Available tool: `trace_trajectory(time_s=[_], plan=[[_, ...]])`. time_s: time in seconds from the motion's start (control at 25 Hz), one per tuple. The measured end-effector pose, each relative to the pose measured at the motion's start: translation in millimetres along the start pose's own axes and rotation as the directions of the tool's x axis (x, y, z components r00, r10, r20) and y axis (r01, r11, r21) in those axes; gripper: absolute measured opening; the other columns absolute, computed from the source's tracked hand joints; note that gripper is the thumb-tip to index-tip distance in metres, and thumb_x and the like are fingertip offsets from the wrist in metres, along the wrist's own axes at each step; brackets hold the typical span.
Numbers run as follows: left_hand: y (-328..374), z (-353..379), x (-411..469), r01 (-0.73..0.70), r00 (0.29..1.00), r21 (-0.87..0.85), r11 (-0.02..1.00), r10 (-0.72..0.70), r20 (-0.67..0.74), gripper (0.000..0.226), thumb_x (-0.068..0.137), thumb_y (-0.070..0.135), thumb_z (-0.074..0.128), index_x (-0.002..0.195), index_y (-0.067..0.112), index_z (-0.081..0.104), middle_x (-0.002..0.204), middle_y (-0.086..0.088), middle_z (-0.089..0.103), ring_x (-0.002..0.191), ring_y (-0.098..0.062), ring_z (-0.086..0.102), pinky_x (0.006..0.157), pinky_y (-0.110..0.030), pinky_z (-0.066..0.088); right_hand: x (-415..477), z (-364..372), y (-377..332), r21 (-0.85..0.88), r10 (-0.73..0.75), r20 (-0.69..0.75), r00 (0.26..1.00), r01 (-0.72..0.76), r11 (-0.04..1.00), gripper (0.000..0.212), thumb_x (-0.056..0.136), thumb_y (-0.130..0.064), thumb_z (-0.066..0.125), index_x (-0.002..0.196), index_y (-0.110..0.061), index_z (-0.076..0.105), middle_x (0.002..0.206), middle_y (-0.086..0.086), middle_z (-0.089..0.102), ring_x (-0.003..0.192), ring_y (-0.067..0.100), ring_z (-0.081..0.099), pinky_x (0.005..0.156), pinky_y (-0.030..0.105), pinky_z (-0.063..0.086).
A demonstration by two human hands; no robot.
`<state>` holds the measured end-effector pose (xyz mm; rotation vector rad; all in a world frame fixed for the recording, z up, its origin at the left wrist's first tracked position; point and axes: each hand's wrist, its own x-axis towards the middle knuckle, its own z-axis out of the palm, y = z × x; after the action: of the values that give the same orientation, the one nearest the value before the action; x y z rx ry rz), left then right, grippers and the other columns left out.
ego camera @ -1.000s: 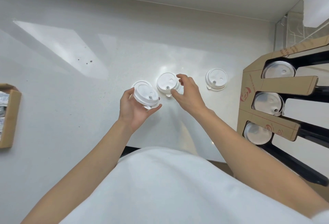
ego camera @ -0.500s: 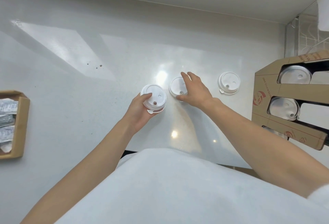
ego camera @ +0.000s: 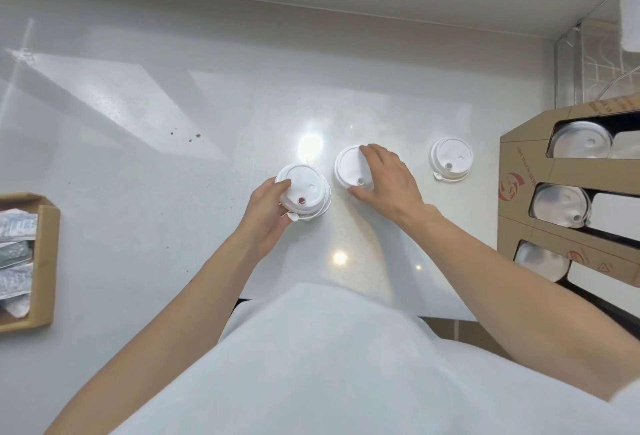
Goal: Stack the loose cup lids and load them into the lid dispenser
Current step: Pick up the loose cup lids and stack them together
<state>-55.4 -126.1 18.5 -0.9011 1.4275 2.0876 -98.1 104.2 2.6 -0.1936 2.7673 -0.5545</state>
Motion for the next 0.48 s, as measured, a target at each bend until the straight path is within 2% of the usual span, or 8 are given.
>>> trace_trajectory(time_s=[0.12,0.28,0.48], plan=[[2,0,1,-0.021,1.0,0.047,0.999,0.021,0.0,0.021,0.102,0.012,0.055,0.122,0.009,0.06,0.103,-0.007,0.069,0.09,-0.02,0.066,0.076,-0.026,0.055,-13,-3,-3,0.121,0.002,-0.068,0.998,0.007,0.993,0.082,0.084,-0.042,0.071,0.152,-0.017,0.033,0.159,0.004,0.033,0.144,0.026,0.033,0.116,0.039,0.032],[2,1,-5,-0.049,0.999,0.035,0.998,0.048,0.019,0.029,0.095,0.008,0.066,0.123,0.009,0.058,0.102,-0.009,0.074,0.092,-0.02,0.072,0.076,-0.023,0.06,-36,-8,-16,0.334,-0.026,-0.088,0.996,0.054,0.941,0.083,0.081,-0.042,0.076,0.15,-0.018,0.036,0.156,-0.003,0.038,0.143,0.015,0.036,0.115,0.035,0.035],[1,3,-11,-0.092,0.992,0.047,0.995,0.088,0.09,0.037,0.091,0.01,0.072,0.126,0.007,0.064,0.098,-0.007,0.077,0.093,-0.021,0.074,0.083,-0.028,0.061,-50,-6,-29,0.443,-0.075,-0.053,0.996,0.09,0.892,0.087,0.077,-0.043,0.08,0.149,-0.019,0.037,0.152,-0.005,0.04,0.138,0.011,0.04,0.11,0.041,0.043]])
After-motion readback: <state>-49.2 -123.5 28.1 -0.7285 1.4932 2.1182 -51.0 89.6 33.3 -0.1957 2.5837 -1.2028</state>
